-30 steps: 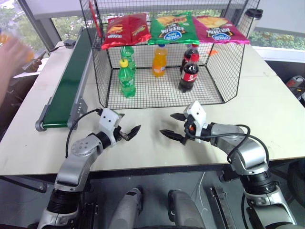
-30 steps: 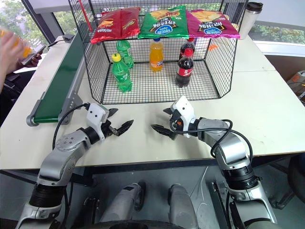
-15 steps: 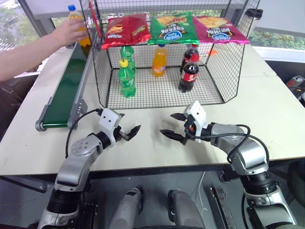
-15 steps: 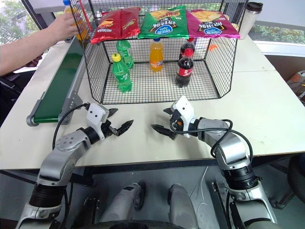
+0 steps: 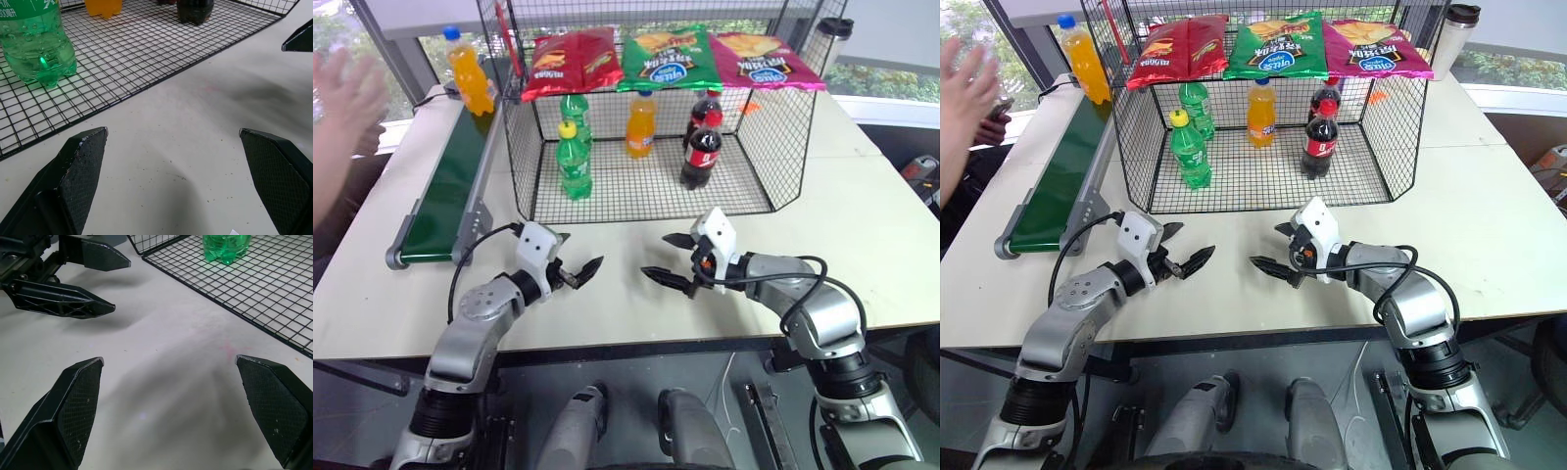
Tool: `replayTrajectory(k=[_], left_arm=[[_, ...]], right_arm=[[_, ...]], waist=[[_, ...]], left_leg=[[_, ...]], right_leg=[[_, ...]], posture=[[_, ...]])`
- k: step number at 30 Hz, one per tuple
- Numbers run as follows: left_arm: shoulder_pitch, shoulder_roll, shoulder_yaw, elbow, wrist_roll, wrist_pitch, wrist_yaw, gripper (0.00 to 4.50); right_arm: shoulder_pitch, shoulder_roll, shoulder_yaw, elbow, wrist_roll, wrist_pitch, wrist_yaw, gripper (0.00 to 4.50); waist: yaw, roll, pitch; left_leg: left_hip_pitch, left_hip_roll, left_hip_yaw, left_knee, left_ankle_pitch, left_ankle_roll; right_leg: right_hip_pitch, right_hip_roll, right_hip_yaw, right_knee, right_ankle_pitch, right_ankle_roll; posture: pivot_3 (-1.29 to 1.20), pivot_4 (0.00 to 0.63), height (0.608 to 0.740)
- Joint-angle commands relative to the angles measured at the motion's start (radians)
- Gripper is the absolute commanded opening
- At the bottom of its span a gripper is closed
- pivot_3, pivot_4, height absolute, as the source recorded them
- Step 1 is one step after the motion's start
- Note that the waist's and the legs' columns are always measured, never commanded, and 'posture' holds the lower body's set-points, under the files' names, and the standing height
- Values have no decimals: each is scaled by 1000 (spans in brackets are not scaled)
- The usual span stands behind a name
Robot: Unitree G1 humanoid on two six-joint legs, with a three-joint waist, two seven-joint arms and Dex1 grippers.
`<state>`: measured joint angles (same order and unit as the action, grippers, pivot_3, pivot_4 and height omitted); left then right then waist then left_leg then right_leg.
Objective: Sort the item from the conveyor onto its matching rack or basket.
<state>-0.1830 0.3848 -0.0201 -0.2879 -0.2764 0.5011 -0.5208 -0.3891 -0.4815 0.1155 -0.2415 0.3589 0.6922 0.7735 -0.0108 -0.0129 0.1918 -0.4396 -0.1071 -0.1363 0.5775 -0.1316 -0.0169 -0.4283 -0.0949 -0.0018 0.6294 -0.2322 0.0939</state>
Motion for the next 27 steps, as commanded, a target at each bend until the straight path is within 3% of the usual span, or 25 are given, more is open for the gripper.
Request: replayTrajectory(k=[1, 16, 21, 24, 27], left_arm=[[-6, 7, 20, -46, -19, 0, 0, 4500], [48, 33, 107, -157, -66, 81, 46, 4500], [71, 22, 269, -231, -149, 160, 129, 4500], [42, 34, 492, -193, -229, 193, 205, 4500], [48, 72, 572, -172, -253, 213, 221, 4500]], right_arm=[[-8, -7, -1, -51, 18, -1, 5, 4475], [-27, -22, -3, -105, 59, 22, 37, 4475], [-50, -21, -5, -128, 80, 34, 44, 4475], [-81, -14, -2, -138, 98, 43, 52, 4475], [-105, -8, 0, -142, 115, 51, 56, 4475]], waist=[[0, 0, 0], [-1, 0, 0], [-1, 0, 0], [0, 0, 0], [-4, 0, 0]], left_leg=[[0, 0, 0, 0, 0, 0], [0, 0, 0, 0, 0, 0], [-1, 0, 0, 0, 0, 0], [-1, 0, 0, 0, 0, 0], [-1, 1, 0, 0, 0, 0]], right_leg=[[0, 0, 0, 0, 0, 0], [0, 0, 0, 0, 0, 0], [-1, 0, 0, 0, 0, 0], [-1, -1, -1, 0, 0, 0], [-2, 0, -1, 0, 0, 0]], posture=[[0, 150, 739], [0, 150, 739], [0, 150, 739], [0, 150, 739], [0, 150, 739]])
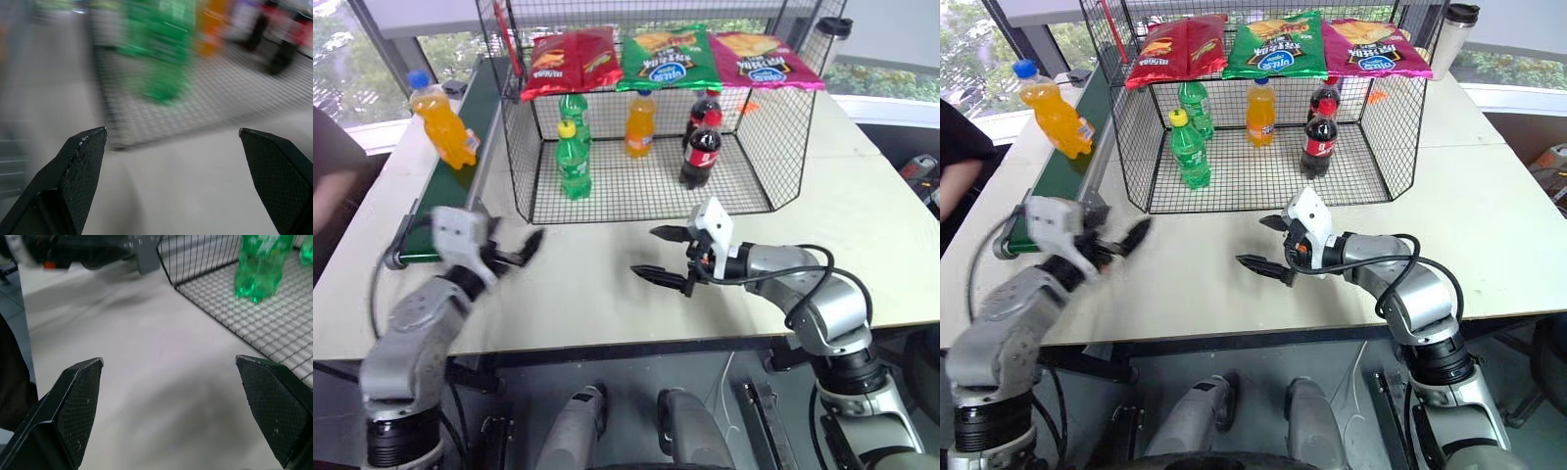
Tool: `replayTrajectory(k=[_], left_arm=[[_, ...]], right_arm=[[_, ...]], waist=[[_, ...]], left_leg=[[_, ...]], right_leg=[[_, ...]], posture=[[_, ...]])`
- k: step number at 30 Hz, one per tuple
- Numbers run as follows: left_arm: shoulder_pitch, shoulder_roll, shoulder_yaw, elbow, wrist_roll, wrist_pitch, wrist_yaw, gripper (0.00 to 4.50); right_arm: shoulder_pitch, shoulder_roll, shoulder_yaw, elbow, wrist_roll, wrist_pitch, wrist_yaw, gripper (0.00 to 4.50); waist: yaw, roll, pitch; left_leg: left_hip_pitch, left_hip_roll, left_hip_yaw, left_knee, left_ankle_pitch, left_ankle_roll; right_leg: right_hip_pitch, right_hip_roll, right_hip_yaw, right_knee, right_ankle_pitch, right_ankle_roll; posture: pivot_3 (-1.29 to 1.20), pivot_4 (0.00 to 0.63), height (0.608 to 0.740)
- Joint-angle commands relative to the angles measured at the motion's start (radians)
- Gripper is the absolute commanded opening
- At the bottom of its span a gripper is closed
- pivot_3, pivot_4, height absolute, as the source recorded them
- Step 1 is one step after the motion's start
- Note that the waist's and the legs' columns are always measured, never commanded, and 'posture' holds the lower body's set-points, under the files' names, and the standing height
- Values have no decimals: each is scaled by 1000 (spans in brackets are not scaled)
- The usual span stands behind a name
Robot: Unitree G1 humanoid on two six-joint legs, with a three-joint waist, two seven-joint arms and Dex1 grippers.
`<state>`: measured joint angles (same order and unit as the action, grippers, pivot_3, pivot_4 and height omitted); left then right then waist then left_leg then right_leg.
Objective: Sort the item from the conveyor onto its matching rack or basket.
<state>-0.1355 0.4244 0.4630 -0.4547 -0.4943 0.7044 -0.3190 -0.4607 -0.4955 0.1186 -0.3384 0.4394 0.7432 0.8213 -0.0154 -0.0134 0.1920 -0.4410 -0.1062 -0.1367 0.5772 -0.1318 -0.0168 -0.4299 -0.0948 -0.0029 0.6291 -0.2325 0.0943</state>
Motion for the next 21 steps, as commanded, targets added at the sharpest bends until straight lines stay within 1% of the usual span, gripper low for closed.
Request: replayTrajectory(k=[1, 6, 10, 14, 21], left_arm=[[4, 41, 96, -2, -37, 11, 19, 4500], [28, 98, 144, 94, -18, -38, -8, 4500], [24, 120, 122, 141, 19, -81, 2, 4500], [13, 118, 94, 195, 82, -152, 32, 4500], [-20, 106, 67, 238, 105, -202, 53, 4500]], right_arm=[[-38, 7, -2, -46, 38, 3, 7, 4475], [-67, 19, 10, -47, 52, 2, 9, 4475], [-68, 16, 12, -46, 55, 1, 5, 4475], [-62, 12, 10, -56, 56, 8, -4, 4475], [-54, -4, 1, -87, 83, 34, -8, 4475]], waist=[[3, 0, 0], [7, 0, 0], [5, -1, 0], [4, -1, 0], [4, -1, 0]], left_leg=[[0, 0, 0, 0, 0, 0], [0, -1, 0, 0, 0, 0], [0, -1, 0, 0, 0, 0], [-1, -1, 0, 0, 0, 0], [-1, -1, 0, 0, 0, 0]], right_leg=[[0, 0, 0, 0, 0, 0], [1, -1, 0, -1, 2, -3], [1, -1, 0, -1, 0, -1], [0, -2, 0, -1, 2, -3], [0, -2, 0, -1, 2, -3]], posture=[[0, 150, 739], [0, 150, 739], [0, 150, 739], [0, 150, 739], [0, 150, 739]])
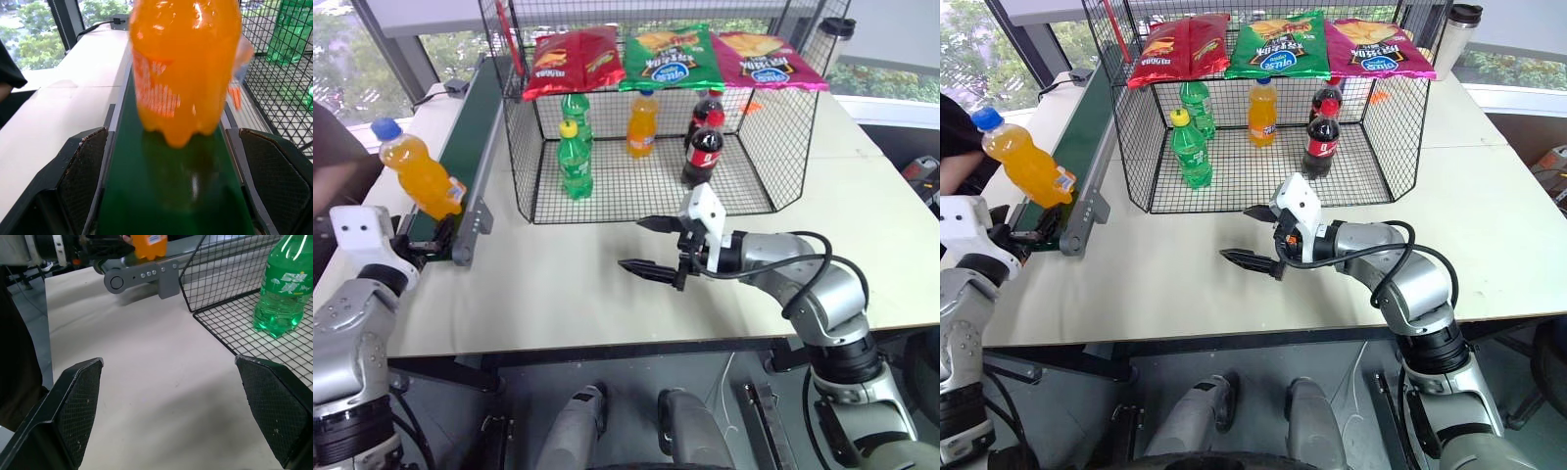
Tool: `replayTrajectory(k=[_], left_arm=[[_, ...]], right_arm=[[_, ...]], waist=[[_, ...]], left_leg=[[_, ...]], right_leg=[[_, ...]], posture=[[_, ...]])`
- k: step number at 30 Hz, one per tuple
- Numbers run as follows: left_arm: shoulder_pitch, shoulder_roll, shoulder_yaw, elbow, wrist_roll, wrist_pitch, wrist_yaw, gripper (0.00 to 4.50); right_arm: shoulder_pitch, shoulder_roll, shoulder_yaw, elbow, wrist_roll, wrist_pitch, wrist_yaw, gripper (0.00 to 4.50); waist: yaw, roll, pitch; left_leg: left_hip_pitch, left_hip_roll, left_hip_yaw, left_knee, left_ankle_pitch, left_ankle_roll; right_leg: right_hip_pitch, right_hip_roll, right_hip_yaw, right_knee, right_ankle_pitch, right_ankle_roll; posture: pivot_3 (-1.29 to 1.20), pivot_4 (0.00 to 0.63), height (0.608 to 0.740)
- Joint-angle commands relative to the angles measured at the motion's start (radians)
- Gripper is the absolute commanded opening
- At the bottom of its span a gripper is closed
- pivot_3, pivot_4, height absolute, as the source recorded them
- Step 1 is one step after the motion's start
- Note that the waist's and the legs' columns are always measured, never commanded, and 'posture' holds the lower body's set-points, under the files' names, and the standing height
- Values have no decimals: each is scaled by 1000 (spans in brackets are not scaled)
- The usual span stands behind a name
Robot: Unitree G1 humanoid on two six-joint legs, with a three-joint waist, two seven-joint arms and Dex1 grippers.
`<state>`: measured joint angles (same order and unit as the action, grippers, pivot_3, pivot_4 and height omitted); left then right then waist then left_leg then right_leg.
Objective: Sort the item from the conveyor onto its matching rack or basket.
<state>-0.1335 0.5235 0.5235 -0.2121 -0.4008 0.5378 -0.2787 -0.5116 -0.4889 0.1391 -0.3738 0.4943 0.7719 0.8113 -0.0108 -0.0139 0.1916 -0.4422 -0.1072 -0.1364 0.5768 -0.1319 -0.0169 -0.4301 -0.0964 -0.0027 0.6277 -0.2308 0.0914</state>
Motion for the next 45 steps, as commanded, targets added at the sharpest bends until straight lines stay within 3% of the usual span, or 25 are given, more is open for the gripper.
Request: replayTrajectory(k=[1, 6, 11, 21, 24, 35, 39, 45], left_arm=[[-29, 8, 4, 0, 10, -38, 13, 4500], [-60, 7, -18, 27, 15, -63, 1, 4500], [-61, 1, -22, 37, -8, -79, -21, 2977], [-141, 53, 28, -40, -178, 21, -53, 2977], [-184, 81, -60, -75, -235, 80, -135, 2977], [-273, 5, -496, 2, -145, 17, -421, 2977], [-343, -42, -595, 60, -101, -27, -491, 2977], [-380, -86, -646, 103, -59, -69, -547, 2977]], right_arm=[[-1, -15, -20, -55, 32, 8, 4, 4475], [3, -25, -17, -54, 37, 5, 6, 4475], [1, -29, -16, -52, 36, 3, 0, 4500], [-11, -32, -21, -48, 45, 4, 2, 4500], [-35, -18, -35, -47, 71, 16, -2, 4500], [-141, 38, -94, 4, 161, 75, -47, 4500], [-143, 24, -75, 15, 134, 57, -44, 4500], [-136, 25, -69, 16, 121, 54, -54, 4500]], waist=[[0, 0, 0], [0, 0, 0], [1, 0, 0], [-1, -1, 0], [1, -1, 1], [-1, -1, 1], [-1, -1, 1], [-5, -1, 1]], left_leg=[[0, 0, 0, 0, 0, 0], [0, 0, 0, 0, 0, 0], [0, 0, 0, 0, 0, 0], [-1, 0, 0, 0, 0, 0], [-1, 0, 0, 0, 0, 0], [-1, 0, 0, -1, 0, 0], [-1, 0, 0, 0, 0, 0], [-1, 0, 0, 0, 0, 1]], right_leg=[[0, 0, 0, 0, 0, 0], [0, 0, 0, 0, 0, 0], [0, 0, 0, 0, 0, 0], [-1, 0, -1, 0, 0, 0], [-1, 0, -1, 0, 0, 0], [-1, 1, -1, 0, 1, -1], [-1, 0, -1, -1, 1, -1], [-1, 0, -1, 0, 1, -1]], posture=[[0, 150, 739], [0, 150, 739], [0, 150, 739], [0, 150, 739], [0, 150, 739], [0, 150, 739], [0, 150, 739], [0, 150, 739]])
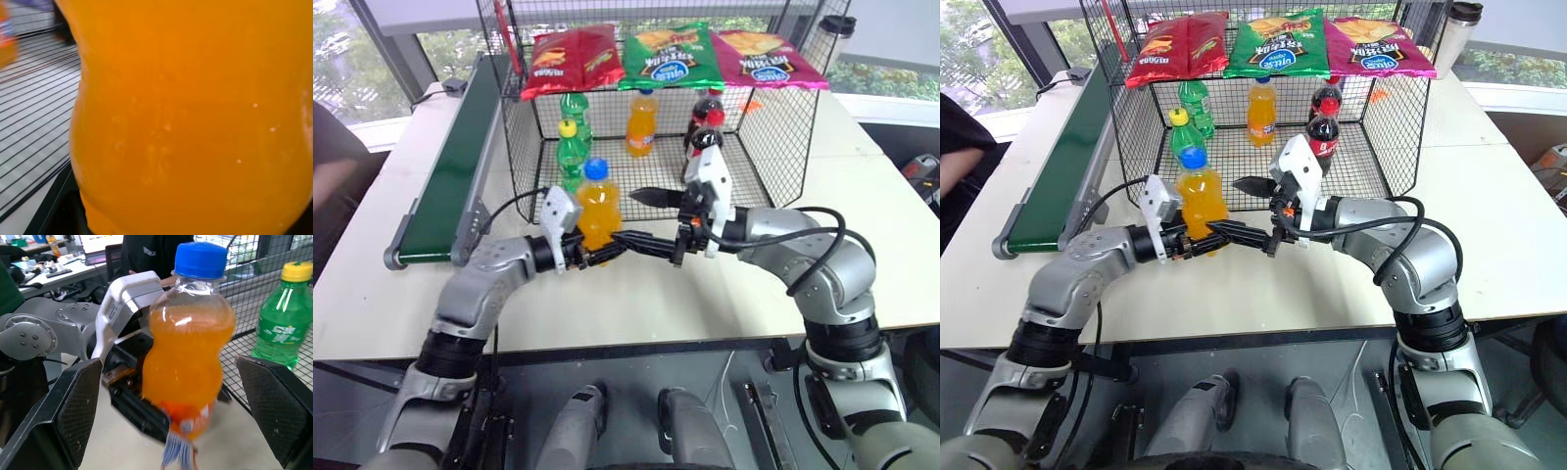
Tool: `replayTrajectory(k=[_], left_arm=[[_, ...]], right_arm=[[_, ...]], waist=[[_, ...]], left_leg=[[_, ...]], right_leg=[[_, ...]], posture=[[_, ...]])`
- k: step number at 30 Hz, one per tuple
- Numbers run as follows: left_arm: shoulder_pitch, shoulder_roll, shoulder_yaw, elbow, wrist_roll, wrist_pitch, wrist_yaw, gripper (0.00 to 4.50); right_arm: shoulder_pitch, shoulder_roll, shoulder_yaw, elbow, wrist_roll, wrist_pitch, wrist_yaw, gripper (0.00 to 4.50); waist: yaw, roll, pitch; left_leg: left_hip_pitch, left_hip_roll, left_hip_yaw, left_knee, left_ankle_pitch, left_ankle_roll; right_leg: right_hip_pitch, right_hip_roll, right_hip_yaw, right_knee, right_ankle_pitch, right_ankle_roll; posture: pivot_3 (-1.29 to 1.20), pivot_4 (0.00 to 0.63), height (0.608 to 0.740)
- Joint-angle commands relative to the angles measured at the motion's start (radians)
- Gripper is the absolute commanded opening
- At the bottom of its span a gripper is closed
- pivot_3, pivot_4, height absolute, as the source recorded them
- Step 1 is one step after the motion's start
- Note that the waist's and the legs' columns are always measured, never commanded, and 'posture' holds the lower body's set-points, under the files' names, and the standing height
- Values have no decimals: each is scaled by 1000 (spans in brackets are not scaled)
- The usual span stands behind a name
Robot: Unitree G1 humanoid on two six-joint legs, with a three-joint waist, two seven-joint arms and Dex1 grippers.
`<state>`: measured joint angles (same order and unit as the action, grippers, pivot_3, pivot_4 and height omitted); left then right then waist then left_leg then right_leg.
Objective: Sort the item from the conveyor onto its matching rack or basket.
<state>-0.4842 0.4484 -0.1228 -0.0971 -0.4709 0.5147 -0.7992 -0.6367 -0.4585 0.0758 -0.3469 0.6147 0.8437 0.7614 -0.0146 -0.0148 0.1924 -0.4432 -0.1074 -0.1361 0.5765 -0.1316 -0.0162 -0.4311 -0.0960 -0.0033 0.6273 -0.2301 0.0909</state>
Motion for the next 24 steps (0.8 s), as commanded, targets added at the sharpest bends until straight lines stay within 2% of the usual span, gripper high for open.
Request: replayTrajectory(k=[1, 24], left_arm=[[-32, -17, -4, -9, 16, -49, -30, 2977], [7, -63, -36, -85, 27, -12, -45, 2977]], right_arm=[[-11, -4, -4, -9, -3, -19, -4, 4500], [-69, 60, 35, 111, -84, -116, -5, 4500]], waist=[[-1, 0, 0], [1, 0, 0]], left_leg=[[0, 0, 0, 0, 0, 0], [0, 0, 0, 1, 1, 2]], right_leg=[[0, 0, 0, 0, 0, 0], [0, 1, 0, 1, 0, 0]], posture=[[0, 150, 739], [0, 150, 739]])
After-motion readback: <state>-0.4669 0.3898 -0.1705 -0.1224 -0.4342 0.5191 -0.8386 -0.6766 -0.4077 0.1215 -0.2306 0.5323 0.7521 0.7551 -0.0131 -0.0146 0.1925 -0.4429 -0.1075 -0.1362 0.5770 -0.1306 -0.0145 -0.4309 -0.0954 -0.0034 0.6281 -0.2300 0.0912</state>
